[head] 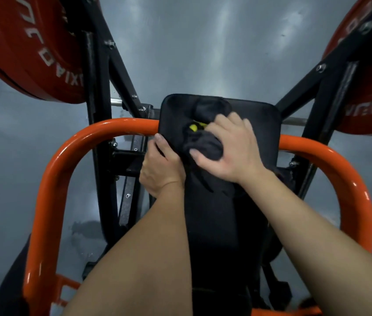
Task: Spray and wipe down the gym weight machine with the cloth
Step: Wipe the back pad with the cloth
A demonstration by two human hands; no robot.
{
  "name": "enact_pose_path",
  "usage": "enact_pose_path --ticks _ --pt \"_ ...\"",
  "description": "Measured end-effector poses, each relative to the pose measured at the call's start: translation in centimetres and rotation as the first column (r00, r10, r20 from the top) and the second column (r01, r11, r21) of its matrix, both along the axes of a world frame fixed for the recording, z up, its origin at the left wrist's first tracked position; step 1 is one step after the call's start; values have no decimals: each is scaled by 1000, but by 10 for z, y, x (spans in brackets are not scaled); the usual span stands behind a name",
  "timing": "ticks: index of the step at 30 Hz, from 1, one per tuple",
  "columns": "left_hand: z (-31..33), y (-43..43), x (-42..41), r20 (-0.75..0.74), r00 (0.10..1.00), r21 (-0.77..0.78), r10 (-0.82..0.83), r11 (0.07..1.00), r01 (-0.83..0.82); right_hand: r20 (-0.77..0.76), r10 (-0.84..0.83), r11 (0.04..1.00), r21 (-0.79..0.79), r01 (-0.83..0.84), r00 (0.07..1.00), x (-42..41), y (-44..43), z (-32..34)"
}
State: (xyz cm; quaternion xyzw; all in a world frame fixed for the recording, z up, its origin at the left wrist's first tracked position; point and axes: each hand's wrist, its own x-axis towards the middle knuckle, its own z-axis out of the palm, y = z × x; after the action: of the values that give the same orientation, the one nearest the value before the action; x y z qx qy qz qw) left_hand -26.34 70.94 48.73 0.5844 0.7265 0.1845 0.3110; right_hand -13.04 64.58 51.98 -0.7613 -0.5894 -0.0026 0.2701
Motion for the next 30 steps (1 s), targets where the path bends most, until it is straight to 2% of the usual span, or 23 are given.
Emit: enact_pose_path --ticks 4,7,10,13,15,17,20,22,25,27,30 --pt "2 -3 0 -19 1000 11 -8 1000 8 67 -171 971 -158 180 983 -4 -47 -2" --pt "1 -2 1 -15 1000 7 -3 1000 3 209 -328 868 -318 381 922 -22 -11 20" --pt "-1 -1 0 -30 999 -6 -15 1000 15 262 -329 824 -389 411 907 -29 52 39" --pt "1 -2 0 -45 999 -10 -24 1000 23 292 -280 863 -341 373 915 -39 88 38" --pt "1 0 0 -56 998 -16 -20 1000 19 281 -345 865 -275 419 896 -42 86 29" --pt "2 0 -2 -65 997 -23 -32 999 31 192 -385 878 -224 422 903 -45 64 22" --pt "0 2 -3 -11 999 -37 -37 999 36 -13 -327 912 -268 311 945 -43 19 7" --pt "-3 2 -5 -14 999 -27 -40 999 40 -10 -262 928 -276 249 965 -44 -13 -5" --pt "-3 2 -3 13 999 -12 -48 999 48 -46 -225 959 -190 213 973 -41 -41 -16" --pt "-2 1 -5 38 998 -5 -54 999 54 -80 -245 966 -104 237 966 -41 -53 -23" --pt "0 -1 -8 82 994 5 -77 997 77 -31 -293 956 19 293 956 -51 -72 -37"
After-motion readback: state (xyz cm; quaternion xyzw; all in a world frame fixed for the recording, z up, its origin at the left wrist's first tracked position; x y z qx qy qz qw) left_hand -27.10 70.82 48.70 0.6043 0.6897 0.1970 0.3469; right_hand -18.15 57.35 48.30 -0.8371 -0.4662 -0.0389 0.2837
